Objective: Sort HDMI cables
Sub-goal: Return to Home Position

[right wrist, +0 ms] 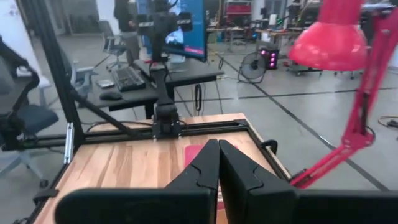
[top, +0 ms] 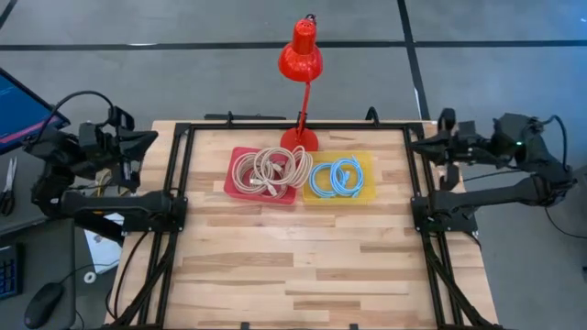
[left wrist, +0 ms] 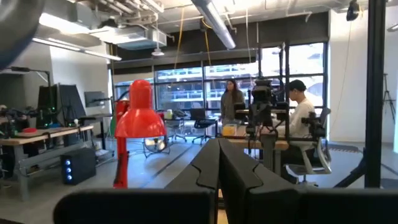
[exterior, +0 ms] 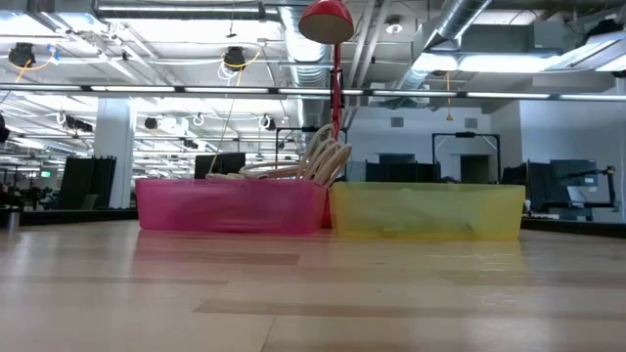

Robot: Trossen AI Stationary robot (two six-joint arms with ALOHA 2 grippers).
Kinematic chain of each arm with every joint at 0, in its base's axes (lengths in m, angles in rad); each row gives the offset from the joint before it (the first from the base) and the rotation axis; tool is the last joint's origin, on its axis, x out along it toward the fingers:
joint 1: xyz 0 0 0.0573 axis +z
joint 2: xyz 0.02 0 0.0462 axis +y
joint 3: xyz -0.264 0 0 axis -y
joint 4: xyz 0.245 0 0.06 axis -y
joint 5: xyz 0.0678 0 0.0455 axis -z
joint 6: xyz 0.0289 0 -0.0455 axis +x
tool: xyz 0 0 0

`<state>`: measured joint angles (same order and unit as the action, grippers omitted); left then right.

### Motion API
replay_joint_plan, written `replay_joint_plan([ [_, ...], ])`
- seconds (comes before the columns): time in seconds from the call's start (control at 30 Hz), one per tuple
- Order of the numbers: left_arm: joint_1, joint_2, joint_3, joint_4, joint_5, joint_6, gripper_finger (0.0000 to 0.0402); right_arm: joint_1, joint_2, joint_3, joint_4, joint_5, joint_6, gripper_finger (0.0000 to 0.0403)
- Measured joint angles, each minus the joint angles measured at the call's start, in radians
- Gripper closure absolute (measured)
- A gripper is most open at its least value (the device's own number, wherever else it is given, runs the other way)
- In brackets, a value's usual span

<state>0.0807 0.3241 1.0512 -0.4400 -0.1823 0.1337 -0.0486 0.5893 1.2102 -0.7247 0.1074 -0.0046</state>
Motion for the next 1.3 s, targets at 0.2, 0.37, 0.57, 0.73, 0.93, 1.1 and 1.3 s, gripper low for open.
replay_joint_plan([
  [0.2, 0.0, -0.047, 0.0, -0.016, -0.004, 0.0, 0.0398, 0.0, -0.09, 0.0, -0.038, 0.032, 0.006, 0.0403],
  [0.37, 0.0, -0.089, 0.0, -0.018, -0.015, 0.019, 0.0398, 0.0, -0.157, 0.0, -0.061, 0.032, 0.006, 0.0403],
  [0.57, 0.0, -0.139, 0.0, -0.061, -0.066, 0.018, 0.0398, 0.0, -0.217, 0.0, -0.094, 0.032, 0.006, 0.0403],
  [0.73, 0.0, -0.171, 0.0, -0.068, -0.078, 0.016, 0.0398, 0.0, -0.265, -0.001, -0.138, 0.055, 0.006, 0.0403],
  [0.93, -0.001, -0.196, 0.001, -0.079, -0.085, 0.017, 0.0398, 0.0, -0.346, -0.014, -0.166, 0.077, 0.013, 0.0403],
  [1.1, -0.001, -0.202, 0.001, -0.084, -0.088, 0.016, 0.0398, 0.0, -0.462, -0.083, -0.162, 0.077, 0.05, 0.0403],
  [1.3, -0.001, -0.202, 0.001, -0.088, -0.109, 0.015, 0.0398, -0.002, -0.583, -0.195, -0.13, 0.09, 0.106, 0.0403],
])
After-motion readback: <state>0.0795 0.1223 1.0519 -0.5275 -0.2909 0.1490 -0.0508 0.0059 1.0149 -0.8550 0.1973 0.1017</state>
